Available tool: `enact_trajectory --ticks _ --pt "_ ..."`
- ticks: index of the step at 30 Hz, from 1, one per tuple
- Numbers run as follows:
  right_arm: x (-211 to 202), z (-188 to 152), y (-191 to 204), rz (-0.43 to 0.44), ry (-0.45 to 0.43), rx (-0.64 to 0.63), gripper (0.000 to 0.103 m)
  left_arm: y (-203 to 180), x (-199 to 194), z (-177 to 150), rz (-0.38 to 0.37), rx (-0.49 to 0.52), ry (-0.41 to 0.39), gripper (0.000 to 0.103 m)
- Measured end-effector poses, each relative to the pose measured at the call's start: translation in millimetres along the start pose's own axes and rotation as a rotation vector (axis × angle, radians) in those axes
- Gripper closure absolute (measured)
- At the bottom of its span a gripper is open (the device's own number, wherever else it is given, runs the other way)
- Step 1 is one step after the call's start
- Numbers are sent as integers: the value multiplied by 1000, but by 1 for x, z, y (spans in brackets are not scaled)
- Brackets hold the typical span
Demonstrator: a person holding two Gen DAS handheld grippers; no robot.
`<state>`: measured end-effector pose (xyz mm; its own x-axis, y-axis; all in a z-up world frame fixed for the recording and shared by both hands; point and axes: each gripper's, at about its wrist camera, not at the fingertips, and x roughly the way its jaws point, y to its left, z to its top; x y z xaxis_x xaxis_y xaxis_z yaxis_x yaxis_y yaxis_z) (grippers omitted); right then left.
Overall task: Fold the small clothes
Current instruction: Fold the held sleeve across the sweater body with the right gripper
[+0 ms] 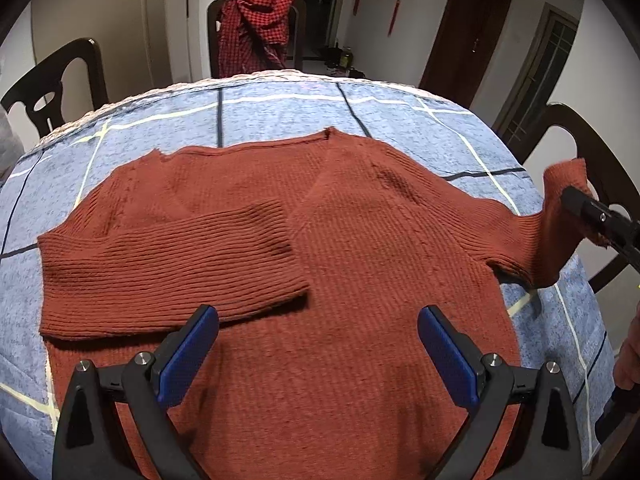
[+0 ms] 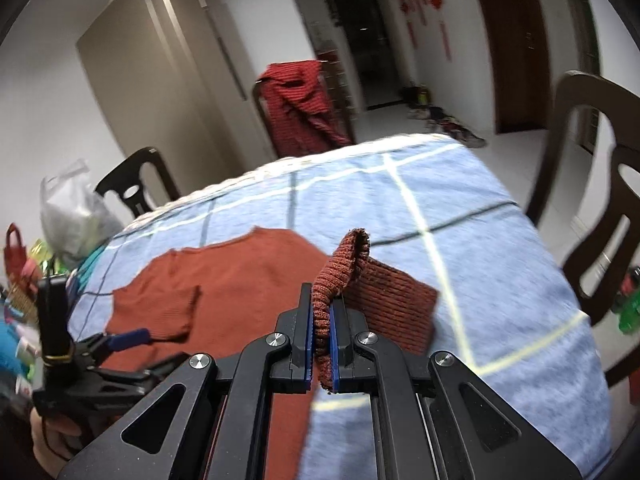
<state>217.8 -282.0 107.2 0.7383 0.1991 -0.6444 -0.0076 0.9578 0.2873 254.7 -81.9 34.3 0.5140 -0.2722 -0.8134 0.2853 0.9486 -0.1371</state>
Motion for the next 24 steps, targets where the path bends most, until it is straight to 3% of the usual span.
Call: enact_trajectory --ticks 18,24 --pt "57 10 82 180 90 -108 97 54 -7 -7 45 -82 -1 2" --pt "74 7 100 205 124 -133 97 64 -7 -10 53 -89 3 2"
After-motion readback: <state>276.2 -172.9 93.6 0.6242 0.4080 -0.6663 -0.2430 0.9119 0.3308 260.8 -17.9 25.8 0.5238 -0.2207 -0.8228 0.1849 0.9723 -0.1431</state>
